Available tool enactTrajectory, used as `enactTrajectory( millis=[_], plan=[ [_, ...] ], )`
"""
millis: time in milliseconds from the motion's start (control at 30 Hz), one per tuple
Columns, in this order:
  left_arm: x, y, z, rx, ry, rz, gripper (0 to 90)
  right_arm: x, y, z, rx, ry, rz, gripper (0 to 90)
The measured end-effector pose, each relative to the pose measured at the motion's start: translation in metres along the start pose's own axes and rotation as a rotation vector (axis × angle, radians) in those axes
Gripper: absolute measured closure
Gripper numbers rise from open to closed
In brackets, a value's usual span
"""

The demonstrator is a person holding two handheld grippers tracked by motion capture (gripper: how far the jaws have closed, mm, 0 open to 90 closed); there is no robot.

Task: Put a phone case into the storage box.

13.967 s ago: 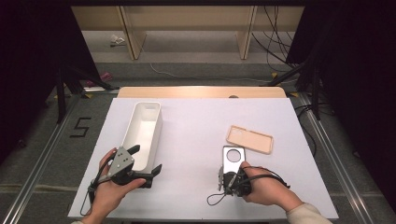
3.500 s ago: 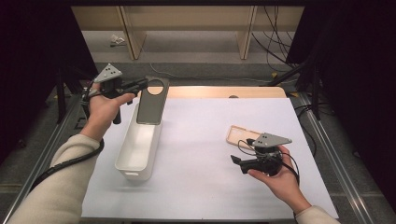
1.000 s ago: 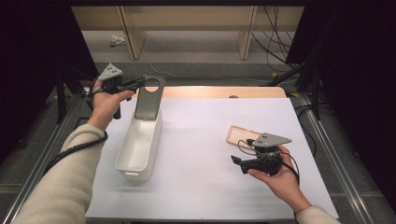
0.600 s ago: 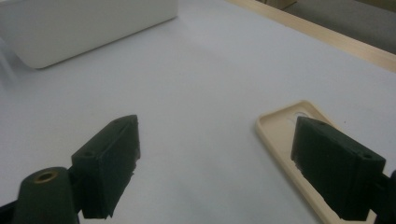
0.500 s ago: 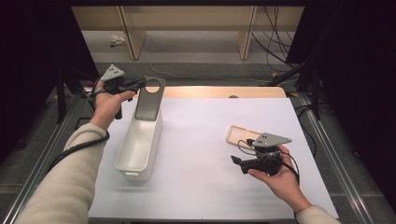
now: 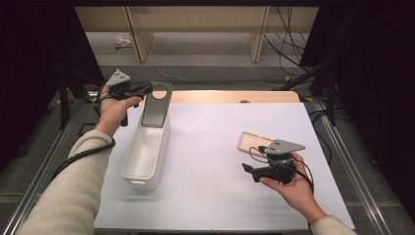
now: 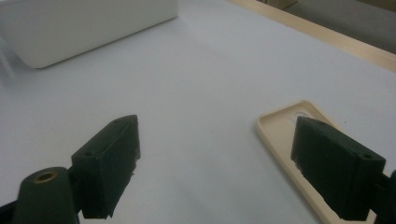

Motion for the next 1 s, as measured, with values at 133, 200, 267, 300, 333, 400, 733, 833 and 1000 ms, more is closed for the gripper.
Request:
enactTrajectory(
  millis=[133, 200, 267, 300, 333, 400, 733, 833, 1000],
  plan=[
    [0.002, -0.001, 0.000, -0.001, -0.002, 0.000, 81.6, 0.000, 0.000, 0.000, 0.000, -0.001, -0.001, 16.5],
    [0.003, -0.002, -0.001, -0.003, -0.004, 0.004, 81.5, 0.000, 0.000, 0.000, 0.000, 0.001, 0.002, 16.4],
    [0.003, -0.003, -0.001, -0.004, -0.004, 0.006, 81.5, 0.000, 0.000, 0.000, 0.000, 0.001, -0.001, 16.4],
    [0.004, -0.004, -0.001, -0.005, -0.004, 0.008, 81.5, 0.000, 0.000, 0.000, 0.000, -0.001, 0.000, 16.5],
    [0.004, -0.004, -0.001, -0.006, -0.005, 0.009, 81.5, 0.000, 0.000, 0.000, 0.000, -0.002, 0.000, 16.5],
    [0.006, -0.005, -0.002, -0.011, -0.008, 0.011, 81.5, 0.000, 0.000, 0.000, -0.001, 0.000, 0.001, 16.5],
    [0.010, -0.010, -0.002, -0.020, -0.019, 0.013, 81.5, 0.000, 0.000, 0.000, -0.002, 0.000, 0.001, 16.5],
    [0.011, -0.011, -0.002, -0.022, -0.020, 0.015, 81.5, 0.000, 0.000, 0.000, -0.002, 0.001, 0.002, 16.5],
    [0.013, -0.013, -0.003, -0.027, -0.021, 0.022, 81.5, 0.000, 0.000, 0.000, -0.002, 0.001, 0.002, 16.5]
  ],
)
Point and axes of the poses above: each handheld gripper's, and its own axes: z roughly backward along the jaws, x roughly out of its underside, y roughly to its right, the point moved 6 cm from there along -z, roughly forward along the jaws, and after that the axes turned 15 degrees about z, right-handed, at the moved point
